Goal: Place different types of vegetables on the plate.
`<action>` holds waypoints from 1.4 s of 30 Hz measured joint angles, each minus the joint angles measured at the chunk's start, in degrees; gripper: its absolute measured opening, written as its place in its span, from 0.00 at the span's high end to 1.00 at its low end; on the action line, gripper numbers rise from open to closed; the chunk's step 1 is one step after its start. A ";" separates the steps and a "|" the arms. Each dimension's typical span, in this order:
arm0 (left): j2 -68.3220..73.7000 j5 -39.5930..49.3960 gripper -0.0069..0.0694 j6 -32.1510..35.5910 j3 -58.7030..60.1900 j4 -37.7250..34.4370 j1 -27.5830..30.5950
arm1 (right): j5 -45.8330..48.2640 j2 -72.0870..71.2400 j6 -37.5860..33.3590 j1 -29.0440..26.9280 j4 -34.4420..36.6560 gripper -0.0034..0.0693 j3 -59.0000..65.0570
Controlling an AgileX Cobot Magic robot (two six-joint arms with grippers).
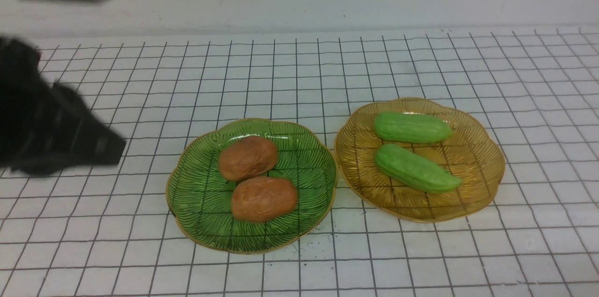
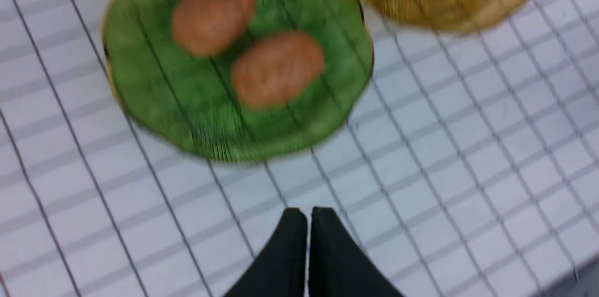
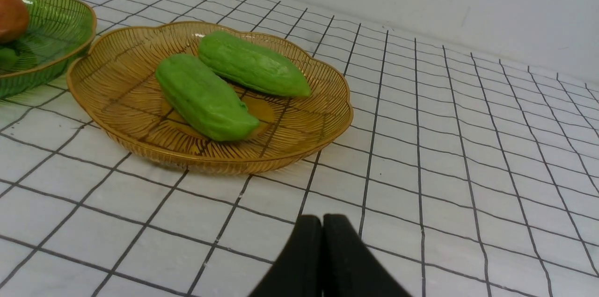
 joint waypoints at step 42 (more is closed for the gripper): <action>-45.24 -38.58 0.92 -0.21 42.63 -3.45 0.00 | 0.41 0.00 6.04 0.00 0.08 0.97 -0.06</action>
